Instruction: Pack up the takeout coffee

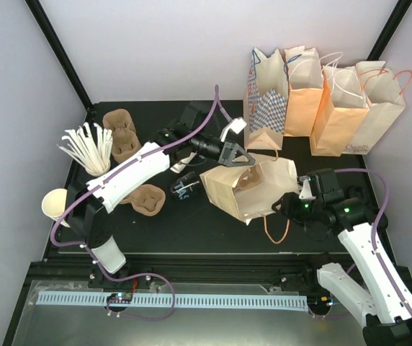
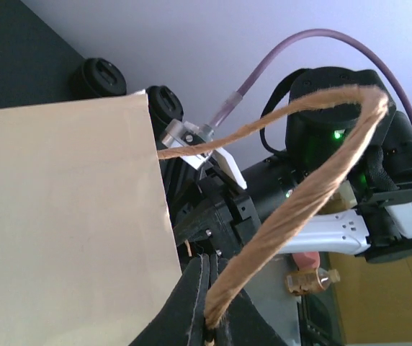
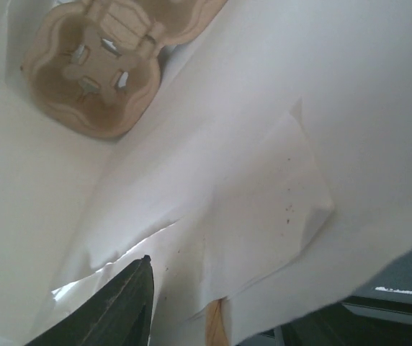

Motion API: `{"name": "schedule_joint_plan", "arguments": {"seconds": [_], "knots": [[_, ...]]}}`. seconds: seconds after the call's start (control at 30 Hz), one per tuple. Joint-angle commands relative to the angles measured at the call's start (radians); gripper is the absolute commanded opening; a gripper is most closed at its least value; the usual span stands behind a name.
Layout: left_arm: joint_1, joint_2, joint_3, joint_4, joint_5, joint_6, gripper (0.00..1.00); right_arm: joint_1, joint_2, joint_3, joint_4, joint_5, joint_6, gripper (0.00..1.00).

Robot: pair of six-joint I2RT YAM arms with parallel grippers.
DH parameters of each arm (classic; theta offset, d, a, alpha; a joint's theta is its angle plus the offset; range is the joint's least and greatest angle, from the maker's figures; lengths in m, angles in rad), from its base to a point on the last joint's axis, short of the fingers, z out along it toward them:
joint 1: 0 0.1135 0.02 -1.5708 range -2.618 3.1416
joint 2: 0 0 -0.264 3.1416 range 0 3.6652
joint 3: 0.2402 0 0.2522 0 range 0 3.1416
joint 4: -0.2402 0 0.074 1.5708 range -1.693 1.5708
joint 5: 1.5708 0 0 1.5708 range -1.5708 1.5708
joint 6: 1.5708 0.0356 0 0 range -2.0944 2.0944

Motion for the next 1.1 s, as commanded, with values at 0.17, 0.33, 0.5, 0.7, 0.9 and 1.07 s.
{"name": "schedule_joint_plan", "arguments": {"seconds": [0.17,0.33,0.5,0.7,0.9,1.07], "knots": [[-0.006,-0.035,0.012,-0.044,-0.064,0.018,0.02,-0.003,-0.047,0.068,0.006,0.04,-0.001,0.36],[0.006,0.018,0.079,-0.066,-0.162,-0.046,0.02,-0.003,0.102,0.291,-0.025,0.15,-0.049,0.25],[0.038,0.078,0.09,0.069,-0.195,-0.148,0.02,-0.021,0.338,0.554,-0.14,0.307,-0.105,0.01],[0.066,0.202,0.239,0.05,-0.19,-0.163,0.02,-0.12,0.473,0.718,-0.147,0.31,-0.156,0.01],[0.101,0.244,0.303,0.022,-0.203,-0.171,0.02,-0.17,0.56,0.813,-0.143,0.224,-0.195,0.47],[0.126,0.214,0.277,-0.032,-0.192,-0.125,0.02,-0.171,0.604,0.799,-0.094,0.028,-0.241,0.64]]}}
